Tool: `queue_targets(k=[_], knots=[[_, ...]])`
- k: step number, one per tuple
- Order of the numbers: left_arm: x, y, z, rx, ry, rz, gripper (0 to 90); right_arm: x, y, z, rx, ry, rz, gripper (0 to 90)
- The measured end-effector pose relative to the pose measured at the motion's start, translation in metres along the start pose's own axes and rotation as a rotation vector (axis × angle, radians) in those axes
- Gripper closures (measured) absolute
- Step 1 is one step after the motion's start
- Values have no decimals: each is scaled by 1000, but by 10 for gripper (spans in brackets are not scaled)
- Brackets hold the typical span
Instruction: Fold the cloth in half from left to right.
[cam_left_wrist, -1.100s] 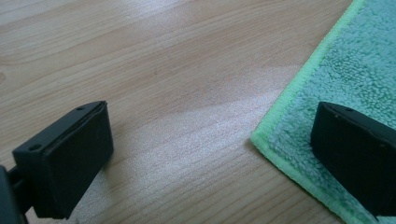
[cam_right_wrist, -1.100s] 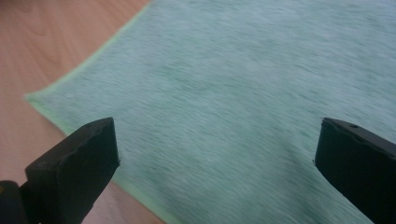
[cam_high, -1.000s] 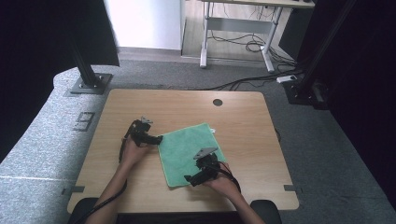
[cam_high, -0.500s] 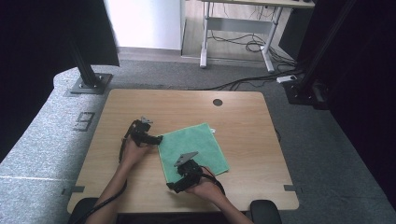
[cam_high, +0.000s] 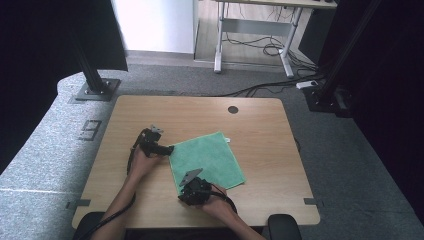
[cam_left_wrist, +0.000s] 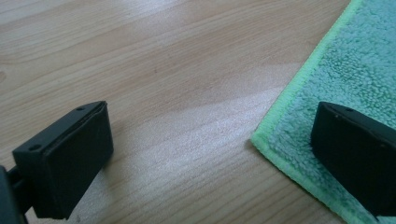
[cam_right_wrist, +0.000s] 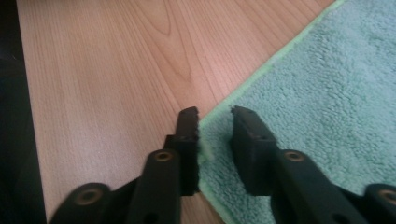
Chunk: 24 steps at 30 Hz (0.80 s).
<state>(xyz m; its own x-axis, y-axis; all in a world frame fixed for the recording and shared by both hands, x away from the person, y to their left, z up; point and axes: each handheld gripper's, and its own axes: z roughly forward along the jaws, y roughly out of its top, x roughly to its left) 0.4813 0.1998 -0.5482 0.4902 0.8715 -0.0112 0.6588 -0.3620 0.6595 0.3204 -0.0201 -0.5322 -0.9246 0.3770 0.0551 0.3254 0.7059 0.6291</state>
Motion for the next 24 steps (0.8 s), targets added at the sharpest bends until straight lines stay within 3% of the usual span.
queue_targets(k=[4,11,14,20,24], knots=[[-1,-2,-4,1,-8,2,30,-1,-1,0,-7,-1,8,802],[-3,-4,-12,-8,-55,56,219,-2,-2,0,-10,-2,17,819],[-6,-4,-14,-15,-85,85,421,-2,-2,0,-9,-5,10,820],[-11,-3,-18,-2,-93,63,661,0,0,1,-7,-7,2,819],[-6,-4,-17,-5,-180,23,864,0,2,3,-9,2,0,822]])
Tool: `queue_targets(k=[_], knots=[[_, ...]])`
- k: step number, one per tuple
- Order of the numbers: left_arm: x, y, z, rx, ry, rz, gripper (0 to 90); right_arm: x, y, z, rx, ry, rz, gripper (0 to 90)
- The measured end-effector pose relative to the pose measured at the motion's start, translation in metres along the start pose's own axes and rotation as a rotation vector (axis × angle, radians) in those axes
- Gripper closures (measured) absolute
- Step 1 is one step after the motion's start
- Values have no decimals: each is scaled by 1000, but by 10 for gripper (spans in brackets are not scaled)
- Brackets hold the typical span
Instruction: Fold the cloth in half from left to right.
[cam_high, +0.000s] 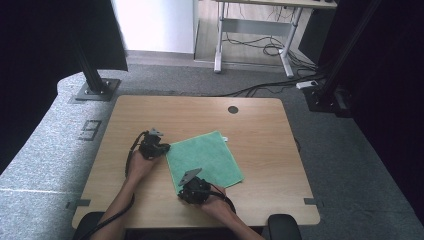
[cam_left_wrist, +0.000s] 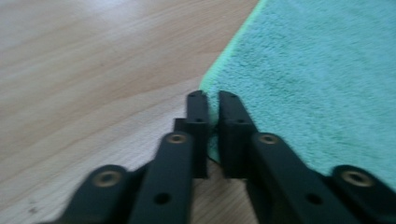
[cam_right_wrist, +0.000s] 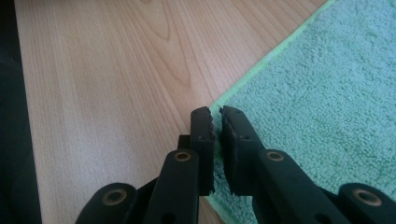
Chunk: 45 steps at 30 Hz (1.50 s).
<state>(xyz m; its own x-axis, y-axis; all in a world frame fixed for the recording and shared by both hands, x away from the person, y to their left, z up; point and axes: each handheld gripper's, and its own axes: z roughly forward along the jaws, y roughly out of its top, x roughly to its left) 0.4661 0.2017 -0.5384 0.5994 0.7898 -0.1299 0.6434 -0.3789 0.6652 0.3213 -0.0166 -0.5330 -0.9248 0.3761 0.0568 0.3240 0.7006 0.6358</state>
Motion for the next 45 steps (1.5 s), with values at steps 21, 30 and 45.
queue_targets(k=[21,30,45], knots=[[-4,17,-17,-51,34,25,887,-7,7,-36,-101,-15,16,871],[-11,34,-13,-74,16,37,887,-22,-2,-58,-126,-68,52,872],[-37,72,11,-74,13,117,885,-42,-27,-77,-140,-113,119,874]])
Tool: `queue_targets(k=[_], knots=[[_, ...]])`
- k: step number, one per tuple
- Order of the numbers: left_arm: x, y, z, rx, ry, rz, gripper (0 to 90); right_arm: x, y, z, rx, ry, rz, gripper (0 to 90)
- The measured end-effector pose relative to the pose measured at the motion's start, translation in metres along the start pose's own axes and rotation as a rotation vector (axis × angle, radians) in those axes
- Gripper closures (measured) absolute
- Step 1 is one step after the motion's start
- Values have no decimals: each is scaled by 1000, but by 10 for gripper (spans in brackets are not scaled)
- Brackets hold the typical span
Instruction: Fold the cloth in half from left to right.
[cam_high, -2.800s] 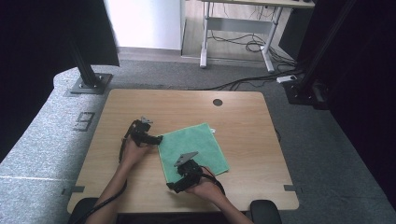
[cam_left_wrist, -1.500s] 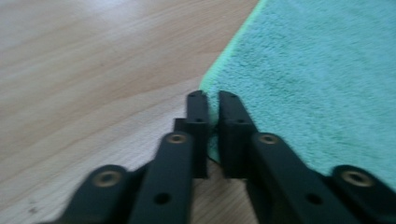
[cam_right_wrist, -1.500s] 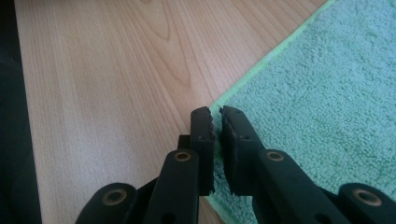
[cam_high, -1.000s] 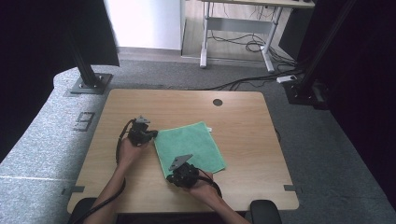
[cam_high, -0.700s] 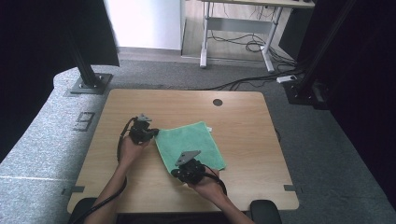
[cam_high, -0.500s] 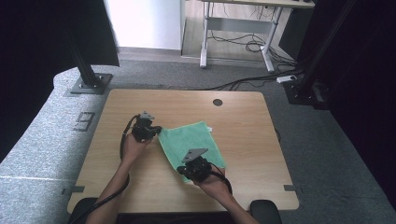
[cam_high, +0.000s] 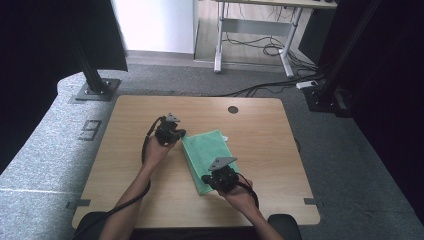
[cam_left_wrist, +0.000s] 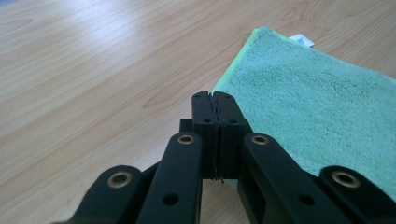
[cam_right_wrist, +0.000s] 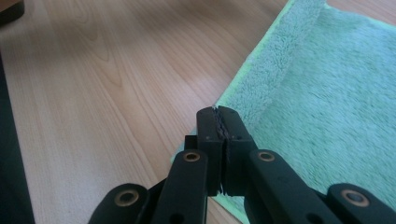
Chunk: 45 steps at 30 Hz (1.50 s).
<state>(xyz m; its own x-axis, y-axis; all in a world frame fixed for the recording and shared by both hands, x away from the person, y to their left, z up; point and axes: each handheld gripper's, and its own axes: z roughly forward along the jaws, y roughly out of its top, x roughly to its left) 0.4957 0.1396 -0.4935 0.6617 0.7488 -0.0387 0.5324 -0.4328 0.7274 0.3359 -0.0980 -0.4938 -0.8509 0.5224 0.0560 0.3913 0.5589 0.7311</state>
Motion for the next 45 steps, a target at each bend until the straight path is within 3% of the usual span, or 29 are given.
queue_targets(k=[20,28,33,45], knots=[[-25,38,37,20,-9,72,884,-29,-22,-30,-41,-79,69,876],[-39,52,49,3,-22,82,884,-40,-33,-42,-52,-113,91,876],[-46,61,57,16,-22,98,883,-46,-39,-48,-57,-131,115,876],[-52,62,85,62,-15,99,879,-60,-52,-42,-13,-162,146,875]])
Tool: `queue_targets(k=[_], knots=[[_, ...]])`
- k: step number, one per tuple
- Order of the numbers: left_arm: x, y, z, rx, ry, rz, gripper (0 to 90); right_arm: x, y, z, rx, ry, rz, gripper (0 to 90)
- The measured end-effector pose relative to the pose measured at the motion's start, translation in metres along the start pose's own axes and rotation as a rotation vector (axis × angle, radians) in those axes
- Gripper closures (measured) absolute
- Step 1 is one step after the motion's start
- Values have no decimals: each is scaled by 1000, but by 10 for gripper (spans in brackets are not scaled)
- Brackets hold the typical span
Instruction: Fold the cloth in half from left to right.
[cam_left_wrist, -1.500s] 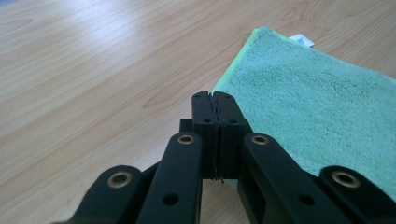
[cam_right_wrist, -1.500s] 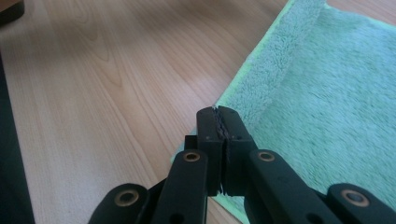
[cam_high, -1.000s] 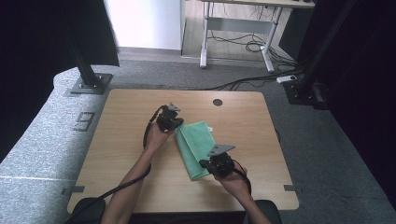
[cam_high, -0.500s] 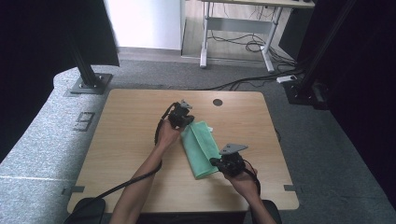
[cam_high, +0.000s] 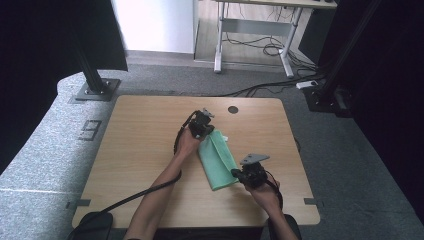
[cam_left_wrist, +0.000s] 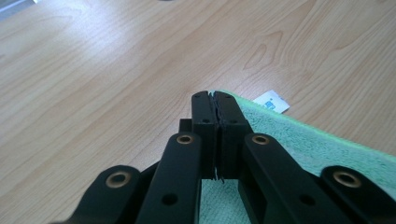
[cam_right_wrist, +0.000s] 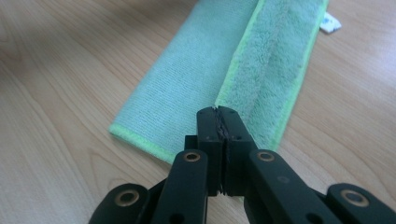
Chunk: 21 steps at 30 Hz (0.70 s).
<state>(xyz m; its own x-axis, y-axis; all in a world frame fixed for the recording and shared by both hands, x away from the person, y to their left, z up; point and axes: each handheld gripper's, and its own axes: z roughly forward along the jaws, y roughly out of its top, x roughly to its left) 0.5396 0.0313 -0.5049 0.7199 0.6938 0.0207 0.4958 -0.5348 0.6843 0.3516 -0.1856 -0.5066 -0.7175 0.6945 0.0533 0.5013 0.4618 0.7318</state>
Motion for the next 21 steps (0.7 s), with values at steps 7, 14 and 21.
queue_targets(k=[7,14,21], knots=[[-2,1,8,-4,1,-7,743,-6,-5,4,17,-8,16,870],[-3,9,-5,-68,27,-13,454,-10,-6,0,-15,-67,17,665],[-6,10,-16,-65,27,28,371,-17,-5,-1,-29,-108,19,565]])
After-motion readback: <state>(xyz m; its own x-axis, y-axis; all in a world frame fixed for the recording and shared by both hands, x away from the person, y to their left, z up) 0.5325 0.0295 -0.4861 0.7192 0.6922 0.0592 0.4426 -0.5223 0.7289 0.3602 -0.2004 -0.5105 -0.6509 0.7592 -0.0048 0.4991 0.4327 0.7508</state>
